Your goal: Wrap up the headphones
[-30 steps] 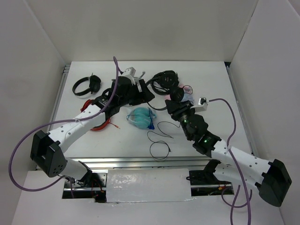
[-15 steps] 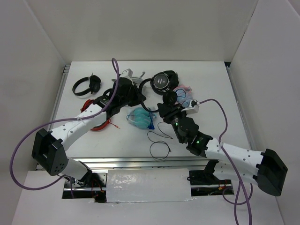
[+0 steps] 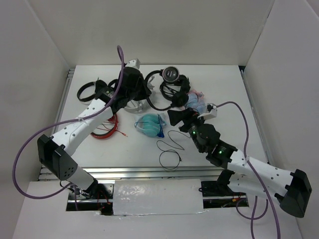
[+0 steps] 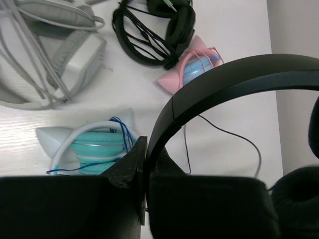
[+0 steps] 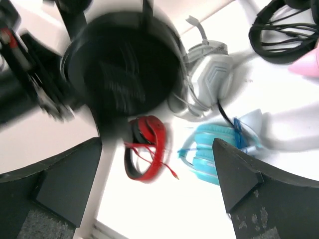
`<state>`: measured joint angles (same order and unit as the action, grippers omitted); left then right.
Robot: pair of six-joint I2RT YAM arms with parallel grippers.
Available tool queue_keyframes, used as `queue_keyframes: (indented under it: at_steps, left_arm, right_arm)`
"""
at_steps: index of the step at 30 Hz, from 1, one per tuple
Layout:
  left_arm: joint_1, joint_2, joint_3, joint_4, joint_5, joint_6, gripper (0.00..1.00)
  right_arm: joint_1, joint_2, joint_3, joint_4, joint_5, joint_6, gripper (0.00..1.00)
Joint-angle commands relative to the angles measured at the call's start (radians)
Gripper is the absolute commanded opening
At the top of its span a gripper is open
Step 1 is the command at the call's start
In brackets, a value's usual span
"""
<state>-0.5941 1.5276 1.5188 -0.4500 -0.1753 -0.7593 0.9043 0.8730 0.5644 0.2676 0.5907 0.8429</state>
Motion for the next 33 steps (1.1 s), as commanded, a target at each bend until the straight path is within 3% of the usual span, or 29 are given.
queue_keyframes:
  at_steps: [1,7,12,15,18,24,29,33]
  left_arm:
    - [0.062,-0.001,0.133,0.028,-0.064,0.009,0.0]
    - [0.094,-0.035,0.247,-0.042,-0.122,0.003,0.0]
    - [0.146,-0.067,0.306,-0.072,-0.118,-0.006,0.0]
    - [0.169,-0.09,0.308,-0.067,-0.079,-0.009,0.0]
    - [0.185,-0.107,0.319,-0.073,-0.063,-0.017,0.0]
    - [0.198,-0.139,0.322,-0.065,-0.067,-0.026,0.0]
    - [0.209,-0.147,0.333,-0.067,-0.058,-0.029,0.0]
    - [0.211,-0.161,0.316,-0.061,-0.038,-0.034,0.0]
  right_arm:
    - [-0.016,-0.063,-0.024,-0.172,-0.034,-0.154,1.0]
    - [-0.033,-0.213,-0.135,-0.206,0.003,-0.31,1.0]
    - [-0.093,-0.287,-0.184,-0.288,0.018,-0.274,1.0]
    - [-0.143,-0.263,-0.221,-0.216,-0.035,-0.304,1.0]
    - [-0.185,-0.143,-0.27,-0.015,-0.155,-0.34,1.0]
    - [-0.196,0.127,-0.22,0.168,-0.34,-0.286,1.0]
    - [-0.17,0.293,-0.181,0.264,-0.37,-0.229,1.0]
    - [-0.168,0.4,-0.149,0.343,-0.29,-0.15,1.0]
